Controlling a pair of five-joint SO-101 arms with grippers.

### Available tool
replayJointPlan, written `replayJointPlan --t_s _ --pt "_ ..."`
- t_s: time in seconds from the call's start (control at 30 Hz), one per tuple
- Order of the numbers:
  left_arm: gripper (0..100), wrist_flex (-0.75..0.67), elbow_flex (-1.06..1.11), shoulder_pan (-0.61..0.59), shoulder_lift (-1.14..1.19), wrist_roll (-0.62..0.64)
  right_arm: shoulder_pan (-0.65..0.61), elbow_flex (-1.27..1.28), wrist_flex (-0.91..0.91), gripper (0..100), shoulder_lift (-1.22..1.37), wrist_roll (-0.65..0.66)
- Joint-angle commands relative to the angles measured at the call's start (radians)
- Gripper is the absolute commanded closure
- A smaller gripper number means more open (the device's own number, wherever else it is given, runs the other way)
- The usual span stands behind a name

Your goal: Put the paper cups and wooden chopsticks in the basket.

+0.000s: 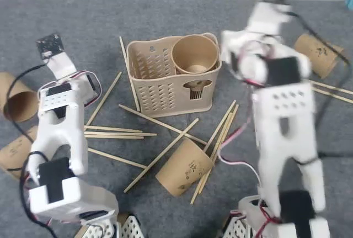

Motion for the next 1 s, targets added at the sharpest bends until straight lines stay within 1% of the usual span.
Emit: replayJointPlan --t_s 0.0,0.13,0.23,0.43,0.63,0.87,0.97 --pt "99 -0.002 -0.045 0.011 -0.005 -0.012 0.166 -0.057 -0.005 74.2 -0.114 -0.037" --pt "99 -0.002 -0.045 0.011 -0.005 -0.012 0.378 -0.052 -0.058 77.9 -0.094 -0.028" --pt "99 -0.002 -0.045 0.011 -0.005 -0.012 0.460 -0.052 -0.085 78.2 -0.018 0.043" --pt "99 -0.002 -0.042 0.009 -0.005 -0.012 0.541 -0.052 -0.154 78.0 0.182 0.178" --pt "99 -0.002 -0.044 0.009 -0.005 -0.012 0.547 -0.057 -0.282 77.9 0.390 0.311" --pt "99 -0.002 -0.044 0.009 -0.005 -0.012 0.618 -0.057 -0.433 77.2 0.564 0.330" --pt "99 -0.002 -0.044 0.011 -0.005 -0.012 0.631 -0.057 -0.486 70.2 0.616 0.330"
